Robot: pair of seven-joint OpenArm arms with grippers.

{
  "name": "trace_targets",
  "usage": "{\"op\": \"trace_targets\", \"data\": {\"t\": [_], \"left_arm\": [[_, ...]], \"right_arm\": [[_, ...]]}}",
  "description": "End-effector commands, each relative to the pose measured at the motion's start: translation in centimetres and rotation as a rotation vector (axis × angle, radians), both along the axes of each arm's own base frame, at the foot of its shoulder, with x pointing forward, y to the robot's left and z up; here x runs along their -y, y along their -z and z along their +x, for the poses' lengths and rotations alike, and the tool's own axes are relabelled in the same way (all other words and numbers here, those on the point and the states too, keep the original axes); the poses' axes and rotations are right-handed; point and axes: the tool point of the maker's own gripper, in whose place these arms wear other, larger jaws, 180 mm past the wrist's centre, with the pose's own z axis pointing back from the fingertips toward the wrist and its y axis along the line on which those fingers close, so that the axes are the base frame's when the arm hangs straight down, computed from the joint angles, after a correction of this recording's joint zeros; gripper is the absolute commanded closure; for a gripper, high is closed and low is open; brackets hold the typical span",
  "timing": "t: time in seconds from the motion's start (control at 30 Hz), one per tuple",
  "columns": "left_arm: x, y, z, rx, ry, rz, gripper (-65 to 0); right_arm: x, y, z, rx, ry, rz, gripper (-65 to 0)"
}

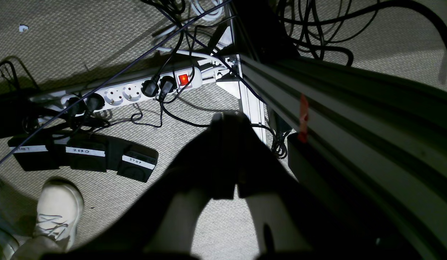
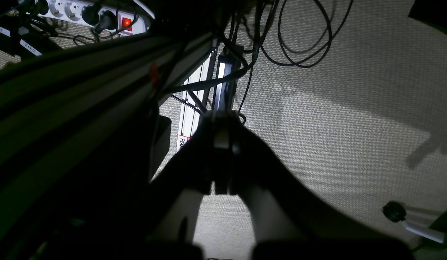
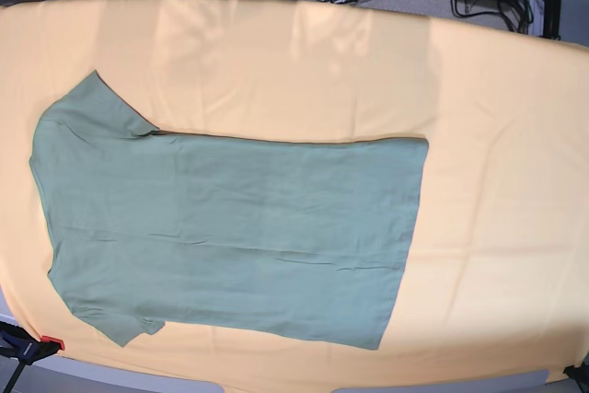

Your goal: Fold the T-shirt properly

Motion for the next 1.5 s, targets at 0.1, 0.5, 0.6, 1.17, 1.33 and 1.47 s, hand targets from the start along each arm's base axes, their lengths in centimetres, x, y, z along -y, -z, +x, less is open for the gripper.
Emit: {"op": "trace_targets", "data": {"t": [0.1, 0.5, 0.6, 1.17, 1.33, 1.47], "left_arm": [[0.4, -0.1, 0.3, 0.013, -0.005, -0.013, 0.0], [0.3, -0.1, 0.3, 0.013, -0.006, -0.013, 0.0], [0.3, -0.1, 0.3, 0.013, -0.005, -0.013, 0.0], [0.1, 0.1, -4.7, -0.155, 0.145, 0.03, 0.0], [1.3, -1.3, -8.9, -0.159, 0.171, -0.005, 0.0], [0.8, -3.5, -10.2, -0.111, 0.184, -0.021, 0.0]], "right_arm": [[0.1, -0.1, 0.2, 0.011, 0.006, 0.007, -3.2], [0.1, -0.1, 0.2, 0.012, 0.006, 0.006, -3.2], [0.1, -0.1, 0.3, 0.012, 0.006, 0.006, -3.2], [-0.3, -0.4, -7.0, -0.18, -0.195, 0.052, 0.0], [-0.3, -1.9, -11.4, -0.2, -0.222, 0.12, 0.0], [-0.8, -4.6, -14.5, -0.212, -0.292, 0.261, 0.0]]}}
